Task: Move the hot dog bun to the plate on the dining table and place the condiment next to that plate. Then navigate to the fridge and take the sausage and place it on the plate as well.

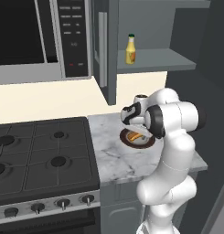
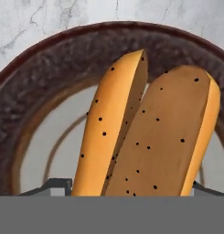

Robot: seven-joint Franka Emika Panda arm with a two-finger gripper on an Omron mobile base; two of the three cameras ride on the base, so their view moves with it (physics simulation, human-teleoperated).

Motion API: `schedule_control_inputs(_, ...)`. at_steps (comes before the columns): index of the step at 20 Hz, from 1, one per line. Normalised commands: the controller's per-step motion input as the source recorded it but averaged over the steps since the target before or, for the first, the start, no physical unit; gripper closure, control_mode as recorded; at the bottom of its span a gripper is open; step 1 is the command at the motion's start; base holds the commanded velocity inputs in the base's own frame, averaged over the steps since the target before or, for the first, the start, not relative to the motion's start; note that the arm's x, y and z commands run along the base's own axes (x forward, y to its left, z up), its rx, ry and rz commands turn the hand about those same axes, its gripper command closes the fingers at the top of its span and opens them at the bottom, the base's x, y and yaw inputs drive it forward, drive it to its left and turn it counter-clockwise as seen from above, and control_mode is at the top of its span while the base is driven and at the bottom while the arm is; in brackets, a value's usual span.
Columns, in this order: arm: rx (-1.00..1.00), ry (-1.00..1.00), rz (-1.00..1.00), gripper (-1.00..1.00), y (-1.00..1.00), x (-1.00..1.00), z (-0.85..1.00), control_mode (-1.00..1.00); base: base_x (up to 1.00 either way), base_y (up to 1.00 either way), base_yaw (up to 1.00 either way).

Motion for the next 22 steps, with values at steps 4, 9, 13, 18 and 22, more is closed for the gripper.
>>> schedule_control_inputs(4, -0.05, -0.18, 0.0, 1.0, 0.0, -0.34, 0.06, -1.0, 0.0, 0.0, 0.0)
schedule_control_inputs(9, -0.12, -0.31, -0.05, 1.0, 0.0, -0.66, 0.49, -1.0, 0.0, 0.0, 0.0)
schedule_control_inputs(13, -0.08, -0.27, -0.01, 1.0, 0.0, -0.65, 0.83, -1.0, 0.0, 0.0, 0.0)
schedule_control_inputs(18, -0.01, -0.16, 0.0, 1.0, -0.01, -0.38, 0.99, -1.0, 0.0, 0.0, 0.0)
schedule_control_inputs(22, 0.0, -0.05, 0.0, 1.0, -0.01, -0.33, 1.0, -1.0, 0.0, 0.0, 0.0)
